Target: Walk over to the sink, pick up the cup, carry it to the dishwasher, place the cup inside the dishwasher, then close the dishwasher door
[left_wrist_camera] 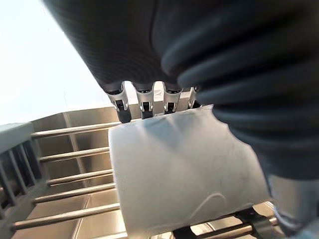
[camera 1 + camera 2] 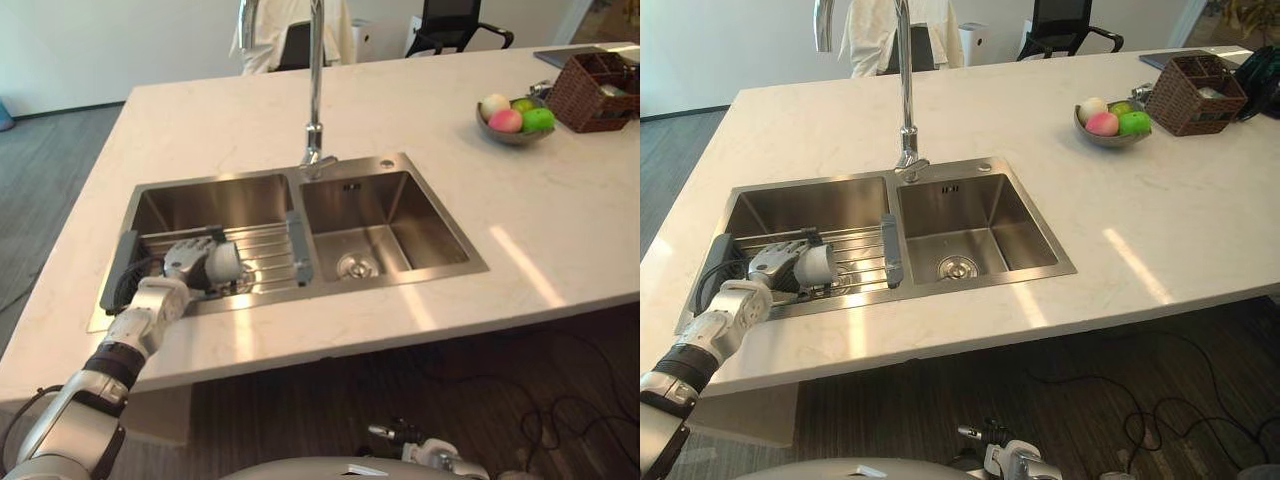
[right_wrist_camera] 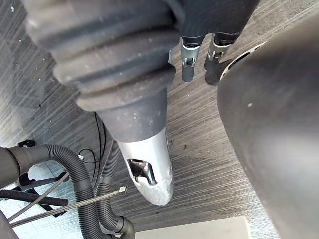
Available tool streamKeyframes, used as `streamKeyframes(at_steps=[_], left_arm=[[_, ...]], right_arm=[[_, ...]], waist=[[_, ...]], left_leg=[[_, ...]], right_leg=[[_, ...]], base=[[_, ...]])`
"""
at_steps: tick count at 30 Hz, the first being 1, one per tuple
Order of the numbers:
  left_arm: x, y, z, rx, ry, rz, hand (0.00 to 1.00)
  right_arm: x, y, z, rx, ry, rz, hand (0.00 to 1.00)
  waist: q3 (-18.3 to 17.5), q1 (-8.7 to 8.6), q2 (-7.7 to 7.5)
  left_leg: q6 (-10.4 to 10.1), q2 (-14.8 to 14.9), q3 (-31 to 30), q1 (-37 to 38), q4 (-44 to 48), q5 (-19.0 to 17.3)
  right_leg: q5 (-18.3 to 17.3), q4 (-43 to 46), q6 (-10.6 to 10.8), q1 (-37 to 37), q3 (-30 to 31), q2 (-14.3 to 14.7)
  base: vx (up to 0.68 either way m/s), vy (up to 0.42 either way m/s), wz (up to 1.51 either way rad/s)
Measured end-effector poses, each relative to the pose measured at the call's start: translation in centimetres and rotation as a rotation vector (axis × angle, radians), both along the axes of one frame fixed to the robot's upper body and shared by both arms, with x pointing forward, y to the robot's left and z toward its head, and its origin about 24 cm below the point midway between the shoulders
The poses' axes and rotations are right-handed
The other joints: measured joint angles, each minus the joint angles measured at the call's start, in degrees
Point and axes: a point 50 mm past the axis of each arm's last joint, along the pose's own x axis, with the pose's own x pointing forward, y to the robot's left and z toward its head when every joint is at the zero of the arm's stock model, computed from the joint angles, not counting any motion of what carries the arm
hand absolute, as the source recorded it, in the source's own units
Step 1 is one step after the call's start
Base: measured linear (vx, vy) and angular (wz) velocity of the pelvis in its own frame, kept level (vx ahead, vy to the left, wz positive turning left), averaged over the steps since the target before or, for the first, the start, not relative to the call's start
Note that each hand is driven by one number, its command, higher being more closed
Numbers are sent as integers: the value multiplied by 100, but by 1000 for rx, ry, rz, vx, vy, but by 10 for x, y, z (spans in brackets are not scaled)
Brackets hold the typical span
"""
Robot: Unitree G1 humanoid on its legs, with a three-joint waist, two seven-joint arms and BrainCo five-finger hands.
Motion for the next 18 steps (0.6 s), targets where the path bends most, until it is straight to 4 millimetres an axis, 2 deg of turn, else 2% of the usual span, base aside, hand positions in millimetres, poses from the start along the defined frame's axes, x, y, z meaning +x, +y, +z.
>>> streamKeyframes(at_steps=[14, 17, 18], left_arm=[[-5, 16, -13, 11, 44, 66, 0], [-5, 16, -14, -43, 61, 81, 0], [-5, 16, -14, -54, 68, 78, 100]], right_arm=[[-4, -4, -1, -22, 15, 11, 0], [-7, -5, -2, -23, 23, 8, 0], [-8, -5, -2, -22, 24, 6, 0]], waist=[[-12, -83, -12], [-20, -88, -24], [-24, -91, -26]], left_leg=[[-4, 2, 160, 103, -1, -34], [-6, 2, 165, 103, -1, -38], [-7, 2, 171, 105, 0, -40]], right_leg=[[22, -6, 3, -2, 162, 1], [22, -6, 3, -3, 166, 1], [22, -6, 3, -4, 171, 1]], base=[[-23, -9, -6], [0, 0, 0], [0, 0, 0]])
